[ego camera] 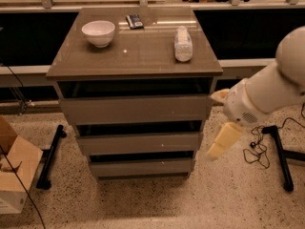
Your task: Open bottom drawer
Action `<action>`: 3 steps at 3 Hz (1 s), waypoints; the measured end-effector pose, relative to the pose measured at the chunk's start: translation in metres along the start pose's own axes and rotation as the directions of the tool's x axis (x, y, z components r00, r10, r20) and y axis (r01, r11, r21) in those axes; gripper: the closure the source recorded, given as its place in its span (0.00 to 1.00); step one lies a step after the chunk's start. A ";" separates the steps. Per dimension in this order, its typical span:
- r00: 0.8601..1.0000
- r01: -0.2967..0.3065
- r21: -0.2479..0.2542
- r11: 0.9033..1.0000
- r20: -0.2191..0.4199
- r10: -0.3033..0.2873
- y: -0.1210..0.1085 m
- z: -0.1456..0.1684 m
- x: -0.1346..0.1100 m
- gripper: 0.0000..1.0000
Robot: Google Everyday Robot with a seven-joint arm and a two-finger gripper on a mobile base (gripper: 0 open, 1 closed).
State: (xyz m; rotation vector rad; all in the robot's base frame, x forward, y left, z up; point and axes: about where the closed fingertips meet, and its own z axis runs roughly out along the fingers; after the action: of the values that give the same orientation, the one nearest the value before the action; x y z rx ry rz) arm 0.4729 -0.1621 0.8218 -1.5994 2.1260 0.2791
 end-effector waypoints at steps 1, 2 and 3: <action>0.993 -0.057 -0.079 0.995 0.101 0.065 -0.014 0.080 0.015 0.00; 0.988 -0.091 -0.136 0.987 0.115 0.107 -0.013 0.116 0.031 0.00; 0.988 -0.091 -0.136 0.987 0.115 0.107 -0.013 0.116 0.031 0.00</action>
Offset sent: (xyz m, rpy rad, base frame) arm 0.0285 0.0166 -0.0753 0.1291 0.0602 -0.0058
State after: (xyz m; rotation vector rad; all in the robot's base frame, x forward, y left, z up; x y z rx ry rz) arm 0.5067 -0.1429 0.7069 -1.5076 2.1335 0.5455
